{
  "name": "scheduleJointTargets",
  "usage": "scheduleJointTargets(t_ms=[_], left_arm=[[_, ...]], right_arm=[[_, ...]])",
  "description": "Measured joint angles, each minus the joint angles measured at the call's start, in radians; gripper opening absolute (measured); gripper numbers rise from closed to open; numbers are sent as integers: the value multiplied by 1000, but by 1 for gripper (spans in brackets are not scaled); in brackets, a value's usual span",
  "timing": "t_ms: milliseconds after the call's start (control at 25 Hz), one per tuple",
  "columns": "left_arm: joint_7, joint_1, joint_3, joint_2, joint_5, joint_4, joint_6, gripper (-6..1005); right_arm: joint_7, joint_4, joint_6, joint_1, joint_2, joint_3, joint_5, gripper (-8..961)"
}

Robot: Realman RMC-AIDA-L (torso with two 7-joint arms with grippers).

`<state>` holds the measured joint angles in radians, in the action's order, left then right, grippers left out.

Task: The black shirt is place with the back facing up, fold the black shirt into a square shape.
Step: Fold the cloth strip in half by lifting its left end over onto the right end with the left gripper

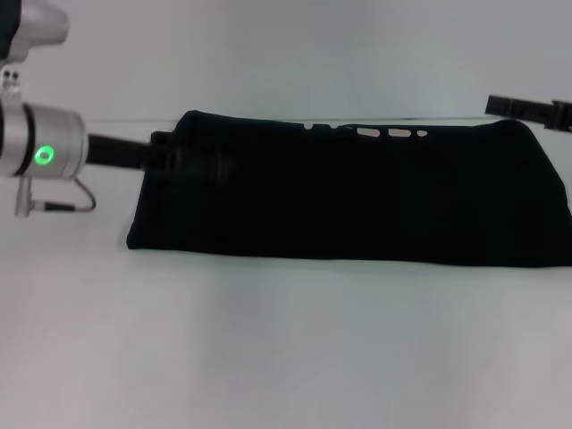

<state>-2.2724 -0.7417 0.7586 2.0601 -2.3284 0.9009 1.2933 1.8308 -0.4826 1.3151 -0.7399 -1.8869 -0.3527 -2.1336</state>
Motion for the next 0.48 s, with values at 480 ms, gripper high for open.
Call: scheduleJointTargets(t_ms=[480], left_arm=[[-235, 28, -154, -45, -14, -161, 257, 940]], right_arm=[[-38, -54, 218, 53, 0, -141, -4, 736]])
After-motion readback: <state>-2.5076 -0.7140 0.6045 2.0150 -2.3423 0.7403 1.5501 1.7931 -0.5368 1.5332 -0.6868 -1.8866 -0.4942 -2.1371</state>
